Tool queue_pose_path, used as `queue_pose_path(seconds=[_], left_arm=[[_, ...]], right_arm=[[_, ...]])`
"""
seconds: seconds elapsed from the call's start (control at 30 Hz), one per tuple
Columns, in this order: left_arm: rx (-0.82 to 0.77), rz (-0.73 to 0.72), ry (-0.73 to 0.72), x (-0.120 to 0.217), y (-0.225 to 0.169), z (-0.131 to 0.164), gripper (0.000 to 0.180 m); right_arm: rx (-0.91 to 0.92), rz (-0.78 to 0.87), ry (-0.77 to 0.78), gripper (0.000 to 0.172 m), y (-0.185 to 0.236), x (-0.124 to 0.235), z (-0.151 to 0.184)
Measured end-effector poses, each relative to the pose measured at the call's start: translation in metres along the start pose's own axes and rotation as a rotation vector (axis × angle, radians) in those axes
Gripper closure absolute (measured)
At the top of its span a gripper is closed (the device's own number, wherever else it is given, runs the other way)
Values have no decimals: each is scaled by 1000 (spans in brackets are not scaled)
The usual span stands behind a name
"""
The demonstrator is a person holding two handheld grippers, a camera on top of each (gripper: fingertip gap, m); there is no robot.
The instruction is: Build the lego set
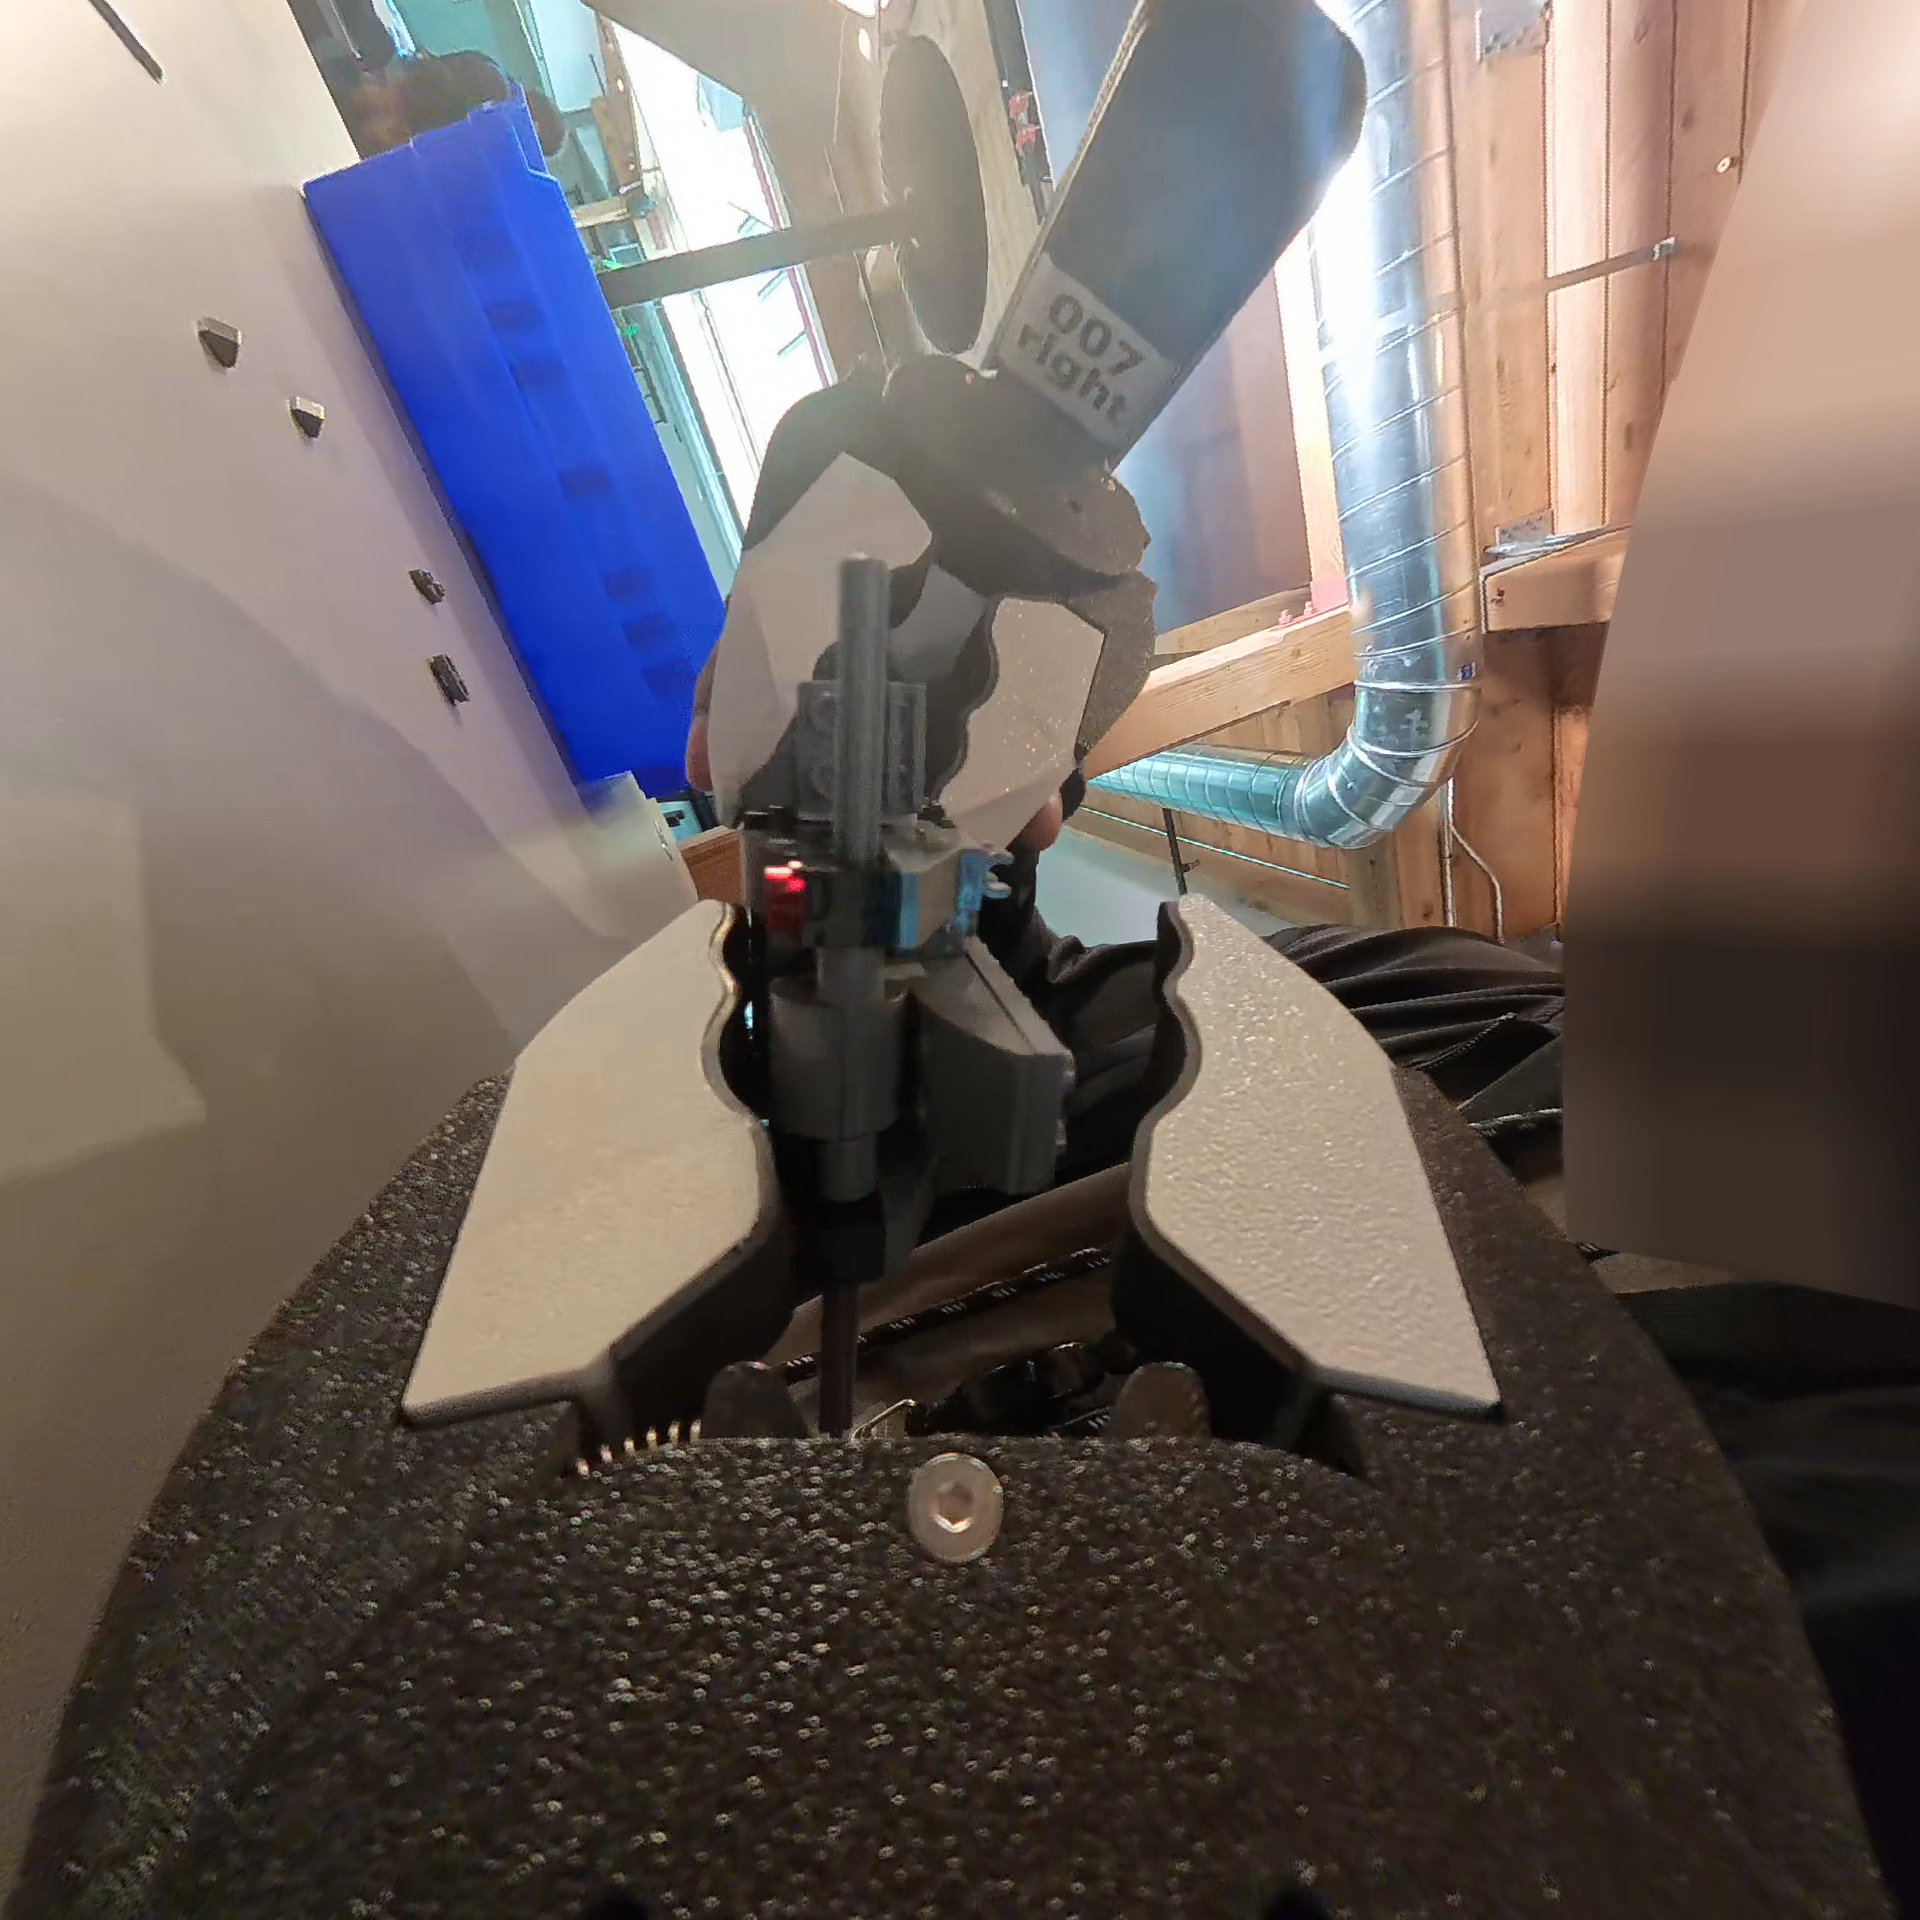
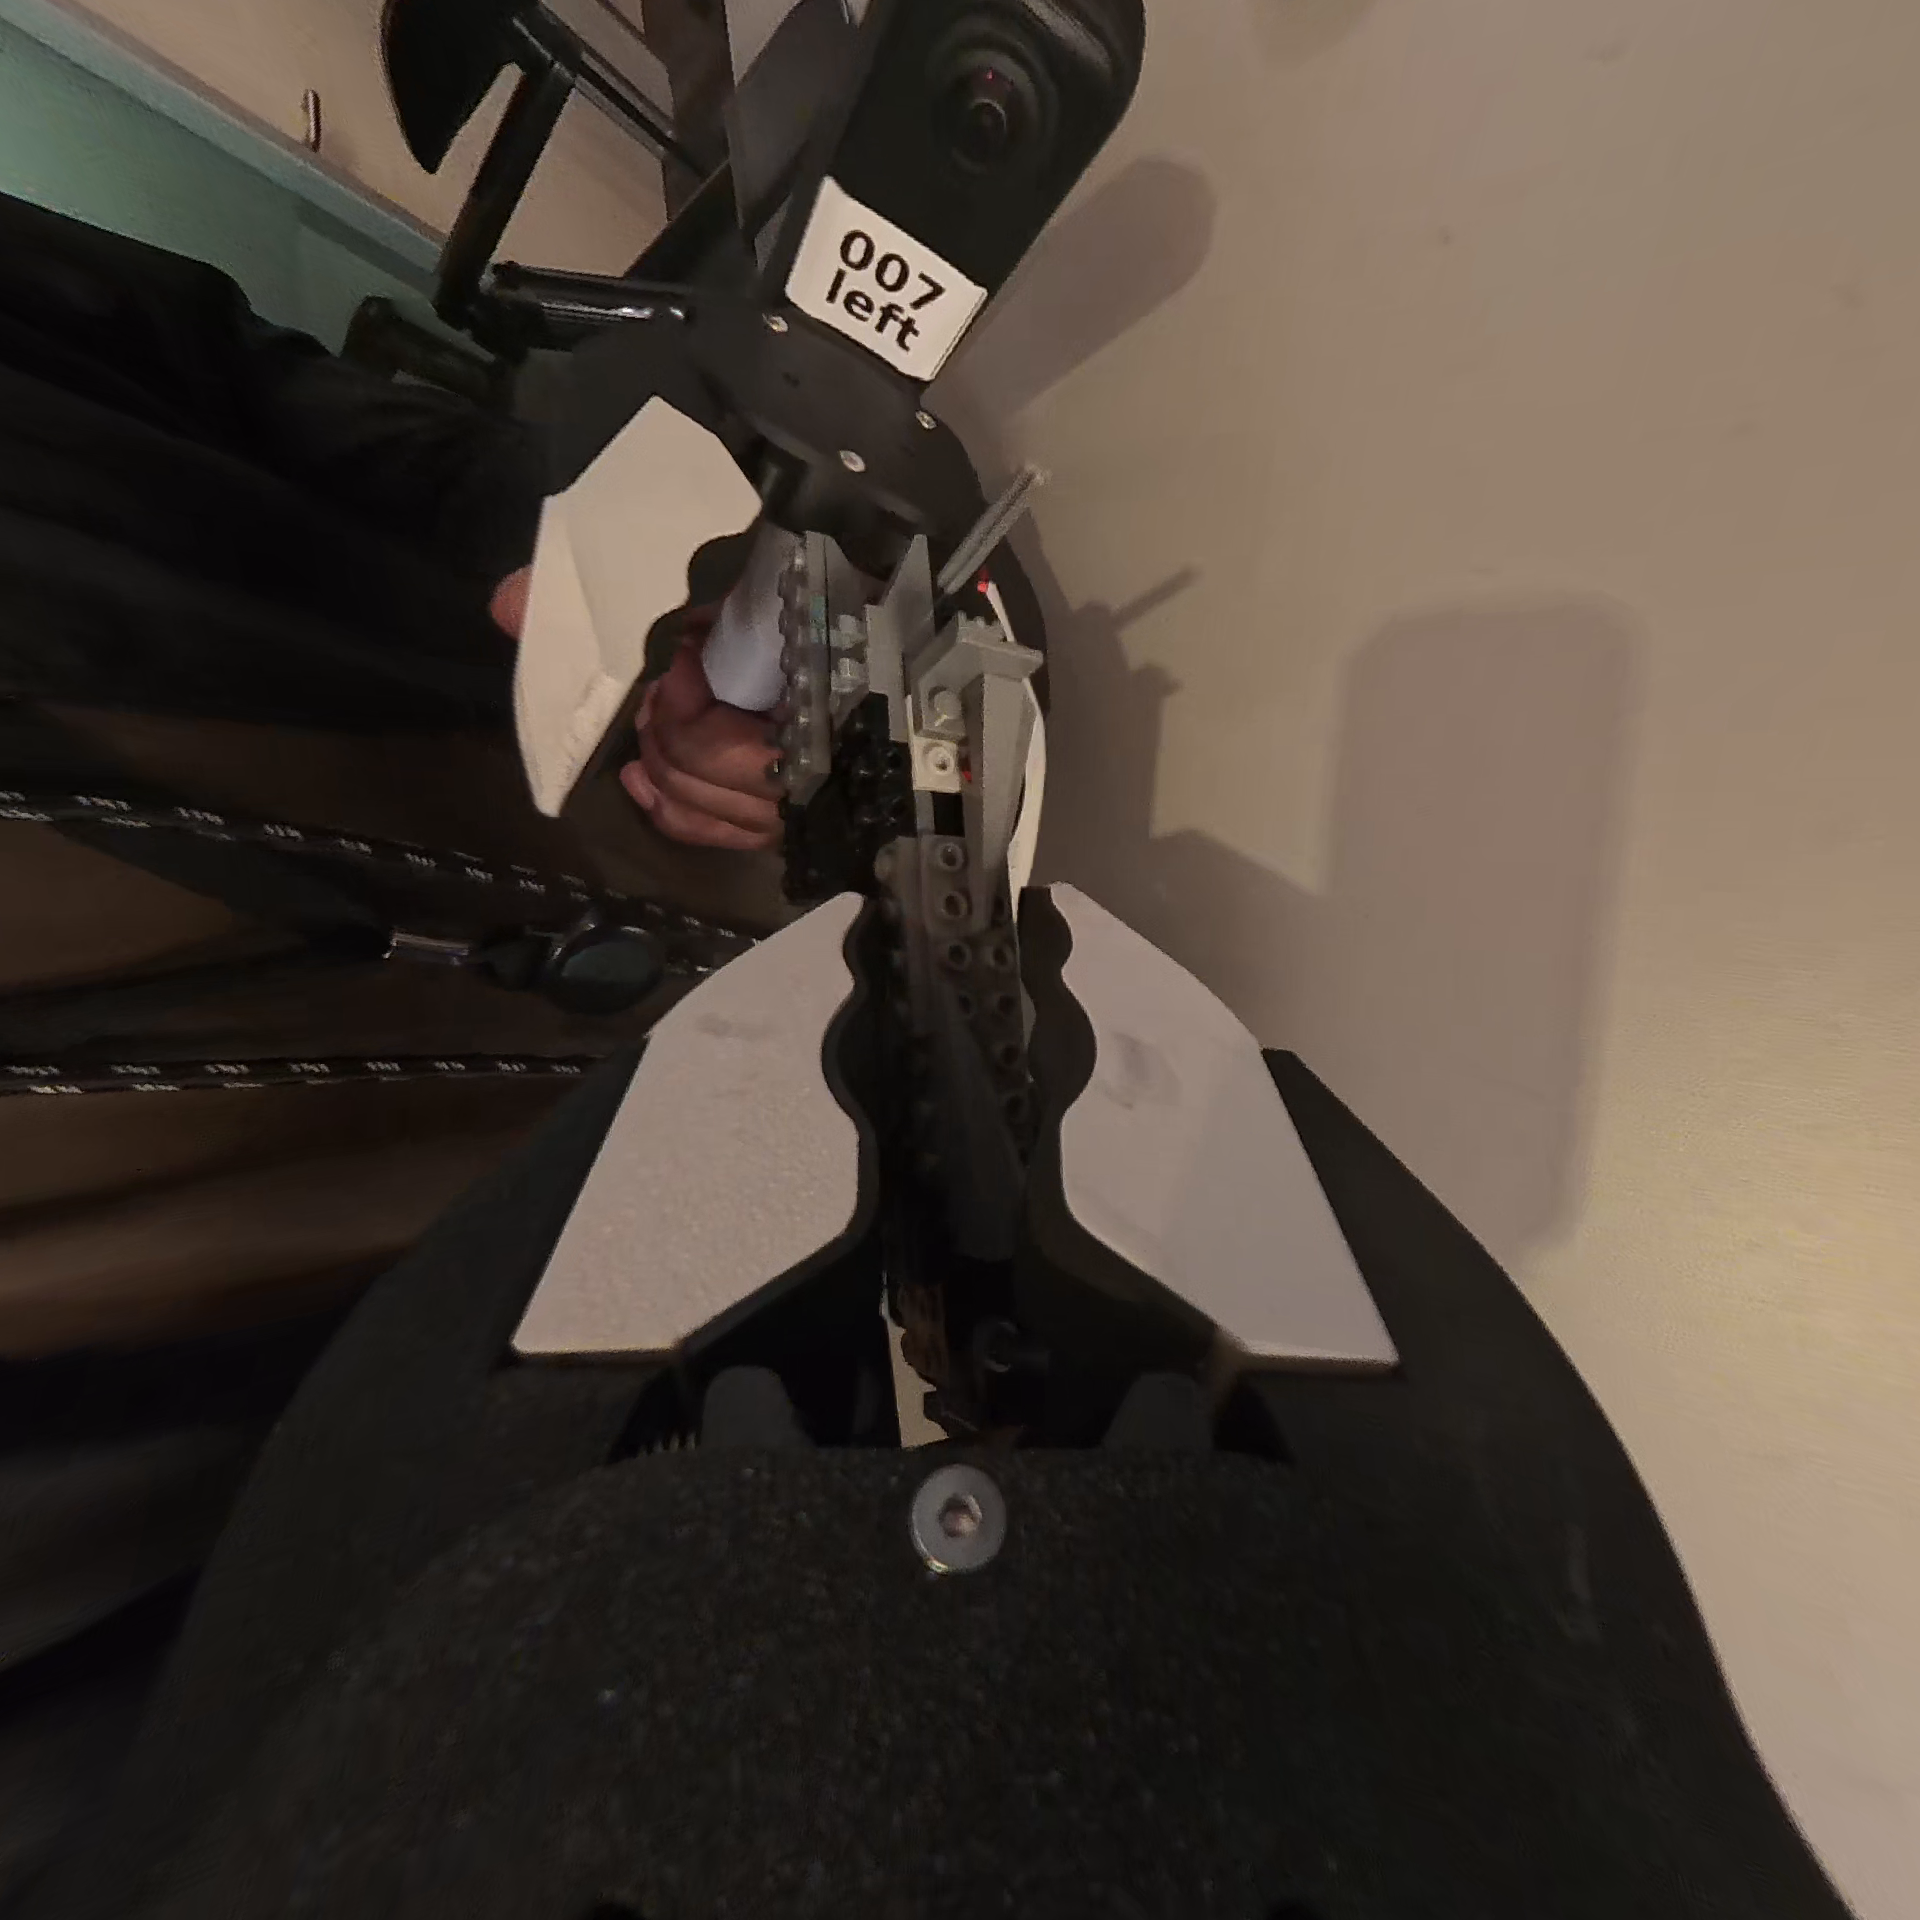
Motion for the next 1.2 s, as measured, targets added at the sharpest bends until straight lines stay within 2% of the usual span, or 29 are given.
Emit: queue_pose_path(seconds=[0.3, 0.53, 0.7, 0.93, 1.2], left_arm=[[58, 33, -32, 5, 1, -5, 106], [126, 24, -67, 10, 7, -8, 113], [85, -20, -29, 8, 5, -9, 109], [118, -54, 16, 6, 5, -6, 109], [24, -12, 22, 4, -13, -18, 105]], right_arm=[[0, 87, -51, 138, 4, 1, -3], [4, 131, -75, 136, 2, -5, -2], [3, 66, -37, 138, 4, -13, 5], [-7, -34, -44, 141, 2, -17, 11], [-127, -186, -297, 144, 0, -3, 8]])
Point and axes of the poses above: each gripper's, where its closed fingertips meet, x back along the fingers, z out of its underside, y = z × x across the jaws, the point moved 5 cm from there along x, back along the fingers, and after that the axes turned 3 degrees about z, right-handed, at the moved point
